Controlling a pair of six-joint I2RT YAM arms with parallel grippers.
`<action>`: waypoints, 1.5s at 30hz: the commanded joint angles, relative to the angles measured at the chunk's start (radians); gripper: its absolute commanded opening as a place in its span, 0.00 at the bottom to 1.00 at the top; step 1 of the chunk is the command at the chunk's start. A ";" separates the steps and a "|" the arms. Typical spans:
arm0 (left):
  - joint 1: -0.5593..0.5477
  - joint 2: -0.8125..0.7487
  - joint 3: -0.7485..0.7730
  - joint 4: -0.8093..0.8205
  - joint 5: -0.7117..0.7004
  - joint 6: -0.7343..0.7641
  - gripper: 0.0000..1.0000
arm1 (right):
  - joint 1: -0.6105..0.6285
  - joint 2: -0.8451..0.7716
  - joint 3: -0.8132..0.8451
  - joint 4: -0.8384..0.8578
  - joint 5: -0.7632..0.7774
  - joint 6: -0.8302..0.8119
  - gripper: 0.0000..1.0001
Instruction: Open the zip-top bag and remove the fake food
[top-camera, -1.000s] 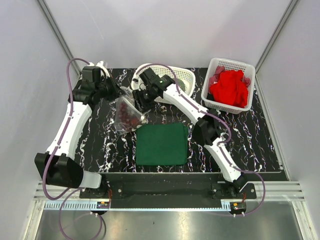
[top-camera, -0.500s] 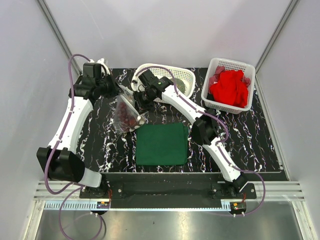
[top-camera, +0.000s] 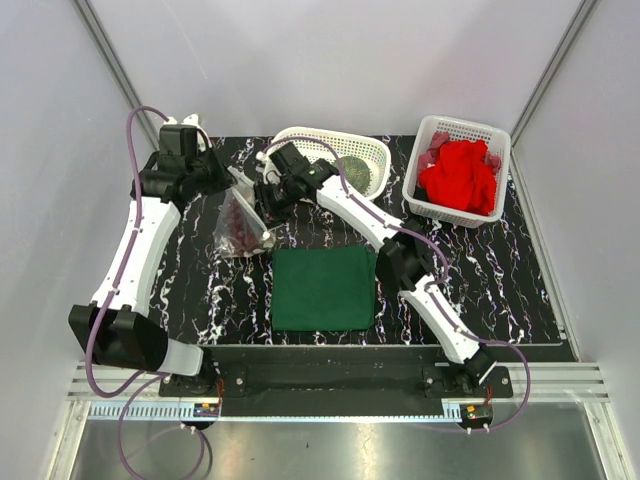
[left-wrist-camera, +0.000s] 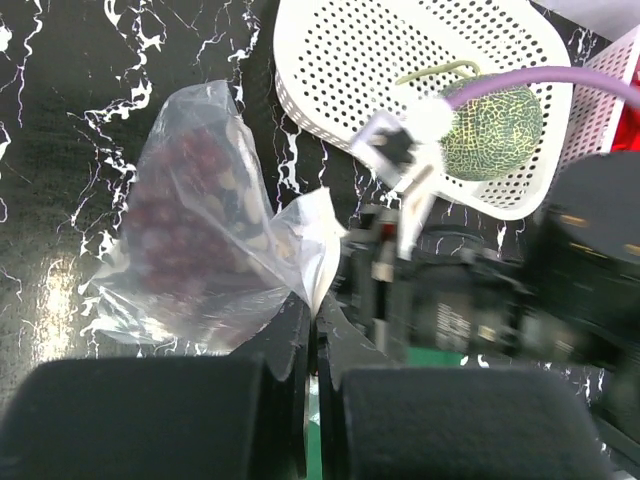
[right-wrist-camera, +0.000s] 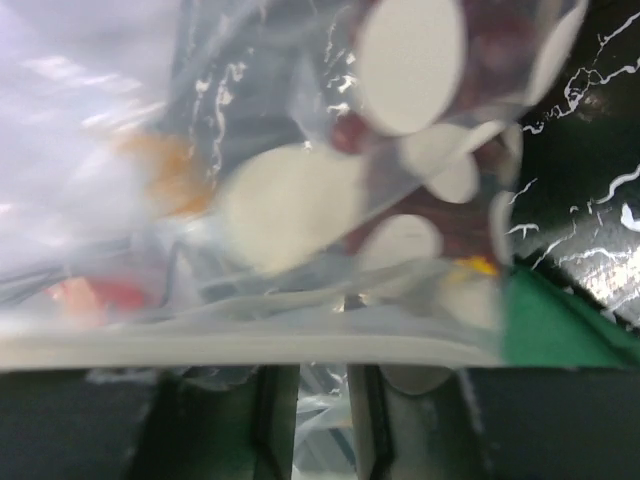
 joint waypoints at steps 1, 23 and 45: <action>0.006 -0.023 -0.009 0.048 0.001 -0.008 0.00 | 0.010 0.063 0.025 0.033 -0.028 0.019 0.36; -0.017 -0.044 -0.233 0.148 0.107 -0.071 0.00 | 0.042 -0.023 -0.211 0.226 0.003 -0.009 0.53; -0.046 -0.076 -0.259 0.150 0.109 -0.085 0.00 | 0.051 -0.041 -0.308 0.346 0.027 0.194 0.76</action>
